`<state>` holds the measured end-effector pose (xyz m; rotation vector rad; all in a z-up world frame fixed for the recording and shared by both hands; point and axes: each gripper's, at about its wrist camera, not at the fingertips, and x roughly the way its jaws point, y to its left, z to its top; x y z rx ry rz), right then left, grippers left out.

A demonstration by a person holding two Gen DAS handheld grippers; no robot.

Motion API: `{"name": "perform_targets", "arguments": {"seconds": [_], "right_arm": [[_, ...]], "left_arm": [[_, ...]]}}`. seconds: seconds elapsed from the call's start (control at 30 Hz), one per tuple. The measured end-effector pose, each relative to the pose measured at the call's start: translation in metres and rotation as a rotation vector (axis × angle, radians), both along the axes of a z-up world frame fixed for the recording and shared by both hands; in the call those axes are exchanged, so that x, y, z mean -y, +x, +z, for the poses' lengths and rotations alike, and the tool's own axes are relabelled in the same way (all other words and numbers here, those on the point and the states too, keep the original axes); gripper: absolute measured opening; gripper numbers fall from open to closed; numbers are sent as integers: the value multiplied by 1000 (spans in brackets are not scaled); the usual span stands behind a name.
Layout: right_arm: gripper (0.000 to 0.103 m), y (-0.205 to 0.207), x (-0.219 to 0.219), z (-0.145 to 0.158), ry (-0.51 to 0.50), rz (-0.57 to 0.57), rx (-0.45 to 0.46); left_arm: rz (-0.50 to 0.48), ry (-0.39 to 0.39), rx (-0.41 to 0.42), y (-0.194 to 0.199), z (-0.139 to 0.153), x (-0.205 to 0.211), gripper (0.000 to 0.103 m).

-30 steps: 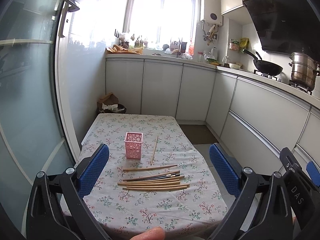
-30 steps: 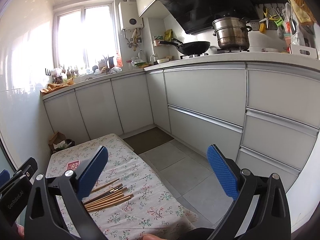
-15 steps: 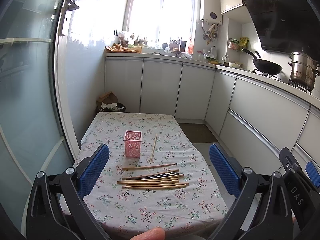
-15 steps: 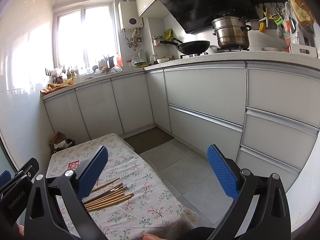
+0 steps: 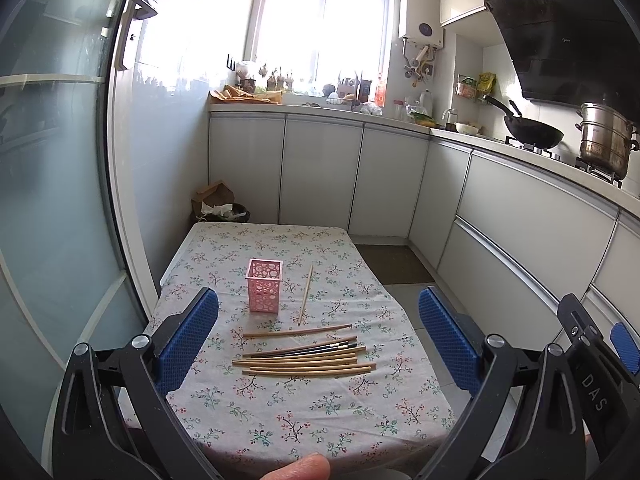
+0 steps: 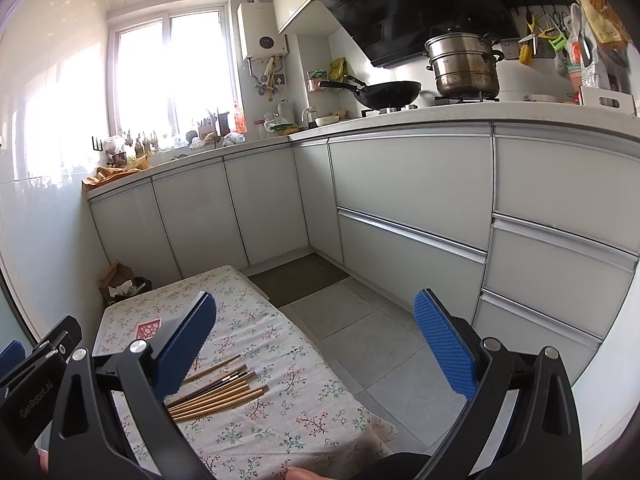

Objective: Organize utensils

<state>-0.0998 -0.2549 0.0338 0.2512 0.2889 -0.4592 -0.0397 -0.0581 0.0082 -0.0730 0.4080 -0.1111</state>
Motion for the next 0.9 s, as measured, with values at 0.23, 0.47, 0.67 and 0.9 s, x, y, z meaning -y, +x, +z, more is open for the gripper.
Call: {"name": "perform_targets", "arguments": {"seconds": [0.23, 0.47, 0.67, 0.9], "right_arm": [[97, -1, -2, 0, -4, 3, 0], [97, -1, -2, 2, -7, 4, 0], [97, 1, -3, 3, -8, 8, -6], [97, 10, 0, -1, 2, 14, -24]], "left_arm": [[1, -1, 1, 0, 0, 0, 96], [1, 1, 0, -1, -1, 0, 96], [-1, 3, -11, 3, 0, -3, 96], [0, 9, -30, 12, -4, -1, 96]]}}
